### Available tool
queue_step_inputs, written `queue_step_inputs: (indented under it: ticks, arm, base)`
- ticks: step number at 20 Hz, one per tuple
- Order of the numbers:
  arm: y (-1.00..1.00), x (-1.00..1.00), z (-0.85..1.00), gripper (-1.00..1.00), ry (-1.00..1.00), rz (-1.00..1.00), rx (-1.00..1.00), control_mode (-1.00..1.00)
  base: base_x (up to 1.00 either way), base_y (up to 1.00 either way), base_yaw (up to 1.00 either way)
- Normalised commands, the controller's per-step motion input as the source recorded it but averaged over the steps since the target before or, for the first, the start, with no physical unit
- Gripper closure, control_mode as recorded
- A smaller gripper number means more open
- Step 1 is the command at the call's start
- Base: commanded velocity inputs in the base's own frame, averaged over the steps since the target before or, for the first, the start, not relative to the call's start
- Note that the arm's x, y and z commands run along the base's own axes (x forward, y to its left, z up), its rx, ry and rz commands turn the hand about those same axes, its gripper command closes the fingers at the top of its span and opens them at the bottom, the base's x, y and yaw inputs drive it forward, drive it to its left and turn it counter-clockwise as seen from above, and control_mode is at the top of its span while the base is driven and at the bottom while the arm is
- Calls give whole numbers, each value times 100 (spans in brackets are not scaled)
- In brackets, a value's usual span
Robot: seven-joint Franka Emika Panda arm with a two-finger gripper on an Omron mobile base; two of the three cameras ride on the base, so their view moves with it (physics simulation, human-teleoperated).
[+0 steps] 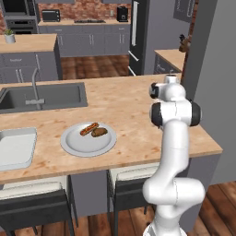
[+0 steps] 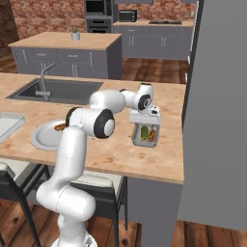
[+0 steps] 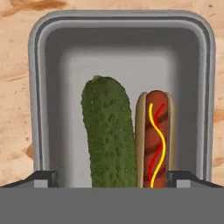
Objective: Place one cooked food and one vegetable from the large plate to each tupperware container.
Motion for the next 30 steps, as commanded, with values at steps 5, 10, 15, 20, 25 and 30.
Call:
queue_step_inputs:
  ticks: [5,10,15,20,25,30]
  arm:
    - [63,-96,53,-100,-7,-7,-7,-100]
    - [69,-100,74,-100,-11,-7,2,-100]
    - [46,-95,87,-100,0,-3,13,-100]
    - [78,-100,36,-100,-3,0,3,-100]
    - [70,-100,18,-100,-5,0,0,-100]
    - [30,-100,18,-100,-3,0,0,-100]
  base:
    - [0,0,0]
    - [0,0,0]
    - [0,0,0]
    - [0,0,0]
    - [0,0,0]
    - [0,0,0]
